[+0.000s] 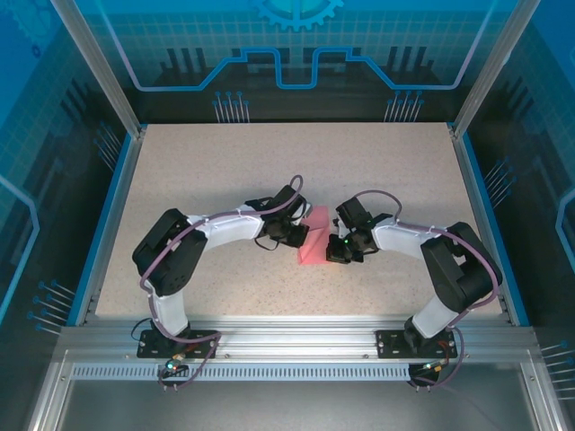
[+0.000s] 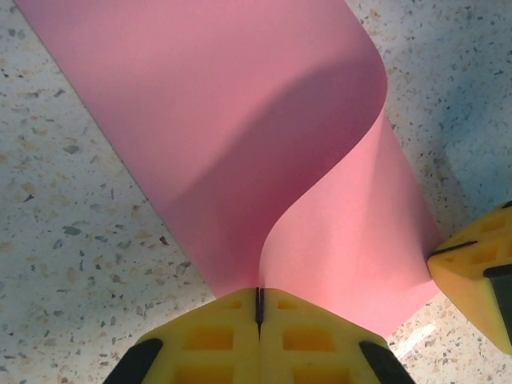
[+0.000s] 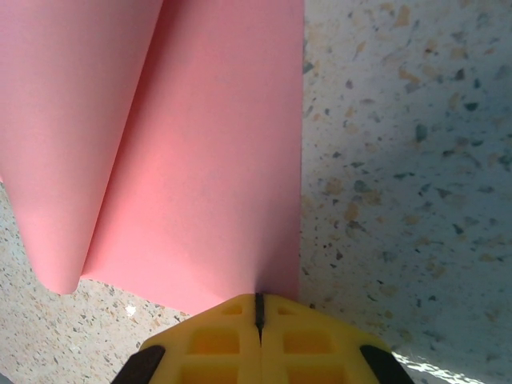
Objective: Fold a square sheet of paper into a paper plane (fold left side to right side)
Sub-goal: Fold the triangle a second time at the center of the table.
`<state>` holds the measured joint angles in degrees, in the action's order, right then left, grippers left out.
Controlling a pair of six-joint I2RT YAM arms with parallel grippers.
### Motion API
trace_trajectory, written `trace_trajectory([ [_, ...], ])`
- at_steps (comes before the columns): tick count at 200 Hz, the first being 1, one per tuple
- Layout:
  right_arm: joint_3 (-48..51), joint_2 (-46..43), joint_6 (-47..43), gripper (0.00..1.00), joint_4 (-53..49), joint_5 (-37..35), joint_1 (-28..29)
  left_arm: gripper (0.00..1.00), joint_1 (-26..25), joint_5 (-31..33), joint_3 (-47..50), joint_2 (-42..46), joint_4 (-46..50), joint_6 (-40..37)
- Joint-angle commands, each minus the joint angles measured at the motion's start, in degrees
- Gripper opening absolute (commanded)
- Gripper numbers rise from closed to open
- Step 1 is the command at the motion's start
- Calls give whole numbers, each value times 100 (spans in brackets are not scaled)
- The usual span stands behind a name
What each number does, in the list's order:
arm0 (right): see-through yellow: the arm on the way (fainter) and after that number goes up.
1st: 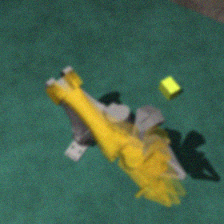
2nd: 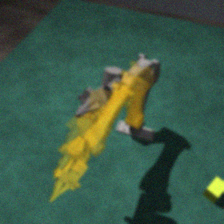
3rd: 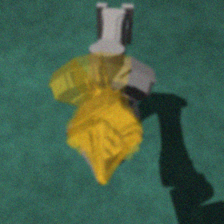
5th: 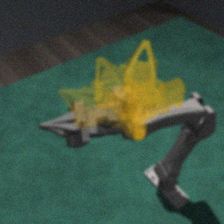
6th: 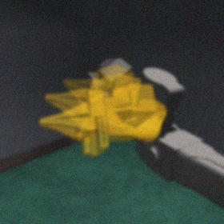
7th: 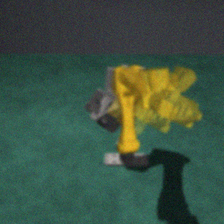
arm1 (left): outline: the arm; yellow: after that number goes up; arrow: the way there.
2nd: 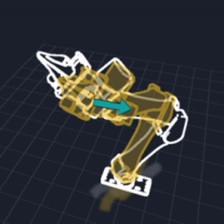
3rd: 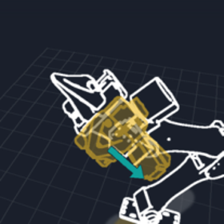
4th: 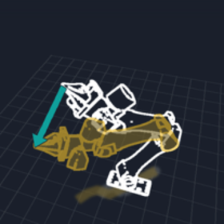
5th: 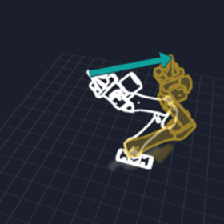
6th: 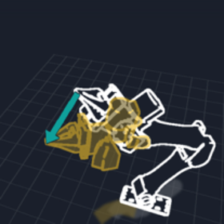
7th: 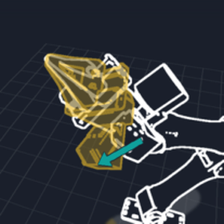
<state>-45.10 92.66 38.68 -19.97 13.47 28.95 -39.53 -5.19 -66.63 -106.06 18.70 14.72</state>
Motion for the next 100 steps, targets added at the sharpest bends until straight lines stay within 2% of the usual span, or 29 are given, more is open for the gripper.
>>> trace_trajectory([
  [1, -12, 163, -88, 0, -365, -152, 111, 0, 60, 34, -191, -156, 134, 9],
  [100, 1, 156, -106, 0, -404, -189, 117, 0, 81, 200, -340, -388, 151, 13],
])
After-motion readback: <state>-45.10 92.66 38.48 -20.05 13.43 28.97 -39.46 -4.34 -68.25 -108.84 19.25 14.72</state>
